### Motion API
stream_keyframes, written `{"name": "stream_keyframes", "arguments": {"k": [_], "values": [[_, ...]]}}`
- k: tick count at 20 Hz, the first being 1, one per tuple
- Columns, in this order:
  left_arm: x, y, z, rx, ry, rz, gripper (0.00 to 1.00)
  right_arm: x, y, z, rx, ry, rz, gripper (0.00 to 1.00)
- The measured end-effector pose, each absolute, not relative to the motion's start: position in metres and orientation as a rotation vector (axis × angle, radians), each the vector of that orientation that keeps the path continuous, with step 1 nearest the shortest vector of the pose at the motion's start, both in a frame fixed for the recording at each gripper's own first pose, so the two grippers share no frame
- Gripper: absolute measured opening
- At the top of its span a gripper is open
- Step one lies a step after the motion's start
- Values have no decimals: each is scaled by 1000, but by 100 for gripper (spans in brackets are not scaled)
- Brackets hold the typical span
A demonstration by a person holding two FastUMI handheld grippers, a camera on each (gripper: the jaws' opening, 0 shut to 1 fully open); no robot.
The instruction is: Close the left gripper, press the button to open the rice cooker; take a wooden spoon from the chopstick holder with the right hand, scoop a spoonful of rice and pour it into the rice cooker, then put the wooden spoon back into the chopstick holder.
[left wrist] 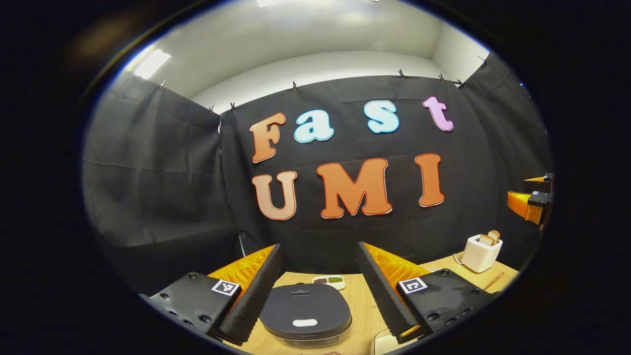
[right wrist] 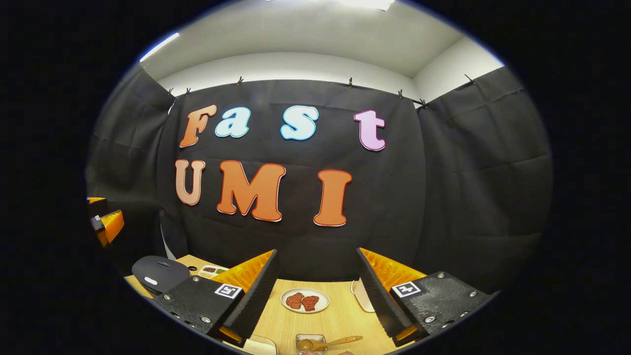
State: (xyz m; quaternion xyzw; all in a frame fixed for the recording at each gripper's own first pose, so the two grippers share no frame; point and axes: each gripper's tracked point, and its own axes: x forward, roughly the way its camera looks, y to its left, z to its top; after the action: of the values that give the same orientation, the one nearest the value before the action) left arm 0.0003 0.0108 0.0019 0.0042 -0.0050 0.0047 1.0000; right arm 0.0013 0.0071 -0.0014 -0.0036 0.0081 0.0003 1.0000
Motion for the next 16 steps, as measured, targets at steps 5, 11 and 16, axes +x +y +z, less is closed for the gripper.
{"name": "stream_keyframes", "arguments": {"k": [5,11,16], "values": [[2,16,3,-3,-5,15,100,3,6,-6,-11,25,-1,95],[5,24,3,2,4,31,100,4,-1,-15,-8,46,-12,95],[9,26,4,4,10,24,89,5,-5,-20,-14,57,-22,95]]}}
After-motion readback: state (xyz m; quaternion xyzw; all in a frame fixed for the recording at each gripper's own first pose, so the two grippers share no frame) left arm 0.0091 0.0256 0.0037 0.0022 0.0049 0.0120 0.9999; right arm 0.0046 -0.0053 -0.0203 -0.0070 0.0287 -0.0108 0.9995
